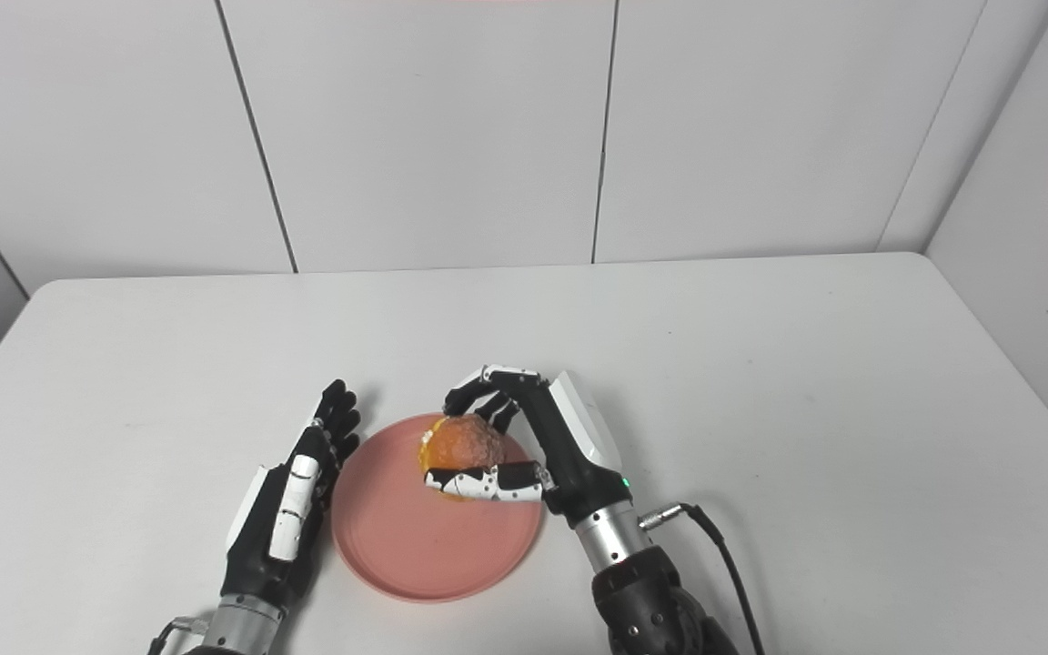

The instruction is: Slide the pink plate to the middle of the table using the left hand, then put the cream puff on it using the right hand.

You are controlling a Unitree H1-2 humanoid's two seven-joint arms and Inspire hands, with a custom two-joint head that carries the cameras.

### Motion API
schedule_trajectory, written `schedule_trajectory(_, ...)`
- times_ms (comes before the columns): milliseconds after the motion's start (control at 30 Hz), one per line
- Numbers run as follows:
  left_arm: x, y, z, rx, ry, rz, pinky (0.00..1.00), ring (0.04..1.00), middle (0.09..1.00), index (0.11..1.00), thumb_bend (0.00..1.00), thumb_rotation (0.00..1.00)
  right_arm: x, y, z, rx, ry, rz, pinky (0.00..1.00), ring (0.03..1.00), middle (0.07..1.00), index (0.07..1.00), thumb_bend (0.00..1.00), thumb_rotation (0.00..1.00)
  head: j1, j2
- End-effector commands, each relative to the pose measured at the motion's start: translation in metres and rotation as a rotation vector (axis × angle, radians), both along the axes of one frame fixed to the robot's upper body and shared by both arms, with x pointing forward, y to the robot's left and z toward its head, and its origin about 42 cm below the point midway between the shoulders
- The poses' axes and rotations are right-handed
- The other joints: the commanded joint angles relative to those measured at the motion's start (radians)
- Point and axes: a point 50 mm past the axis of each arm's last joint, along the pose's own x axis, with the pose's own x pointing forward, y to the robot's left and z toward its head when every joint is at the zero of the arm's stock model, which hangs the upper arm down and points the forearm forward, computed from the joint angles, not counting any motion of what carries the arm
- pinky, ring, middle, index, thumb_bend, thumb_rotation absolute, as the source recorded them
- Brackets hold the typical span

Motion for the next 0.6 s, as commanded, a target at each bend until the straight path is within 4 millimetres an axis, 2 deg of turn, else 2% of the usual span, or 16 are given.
schedule_trajectory(0,-0.007,-0.003,-0.012,-0.011,0.031,0.012,1.0,1.0,1.0,1.0,0.57,1.0,0.002,0.008,0.011,0.045,-0.08,0.05,0.35,0.432,0.539,0.471,0.51,0.0,0.001,0.001)
schedule_trajectory(100,-0.006,-0.005,-0.012,-0.009,0.033,0.013,1.0,1.0,1.0,1.0,0.57,1.0,0.003,0.009,0.0,0.021,-0.068,0.069,0.41,0.434,0.543,0.476,0.51,0.0,0.008,-0.003)
schedule_trajectory(267,-0.005,-0.008,-0.013,-0.008,0.024,0.018,1.0,1.0,1.0,0.998,0.57,1.0,0.005,0.008,-0.018,-0.053,-0.061,0.071,0.42,0.431,0.545,0.477,0.51,0.0,0.015,0.0)
schedule_trajectory(500,-0.005,-0.01,-0.013,-0.011,0.015,0.025,1.0,0.998,1.0,0.997,0.57,1.0,0.009,0.004,-0.023,-0.13,-0.107,0.051,0.45,0.441,0.555,0.478,0.51,0.0,0.02,0.002)
schedule_trajectory(567,-0.004,-0.011,-0.013,-0.012,0.015,0.027,1.0,0.995,1.0,0.993,0.56,1.0,0.009,0.002,-0.023,-0.154,-0.133,0.055,0.49,0.45,0.556,0.476,0.51,0.0,0.02,0.0)
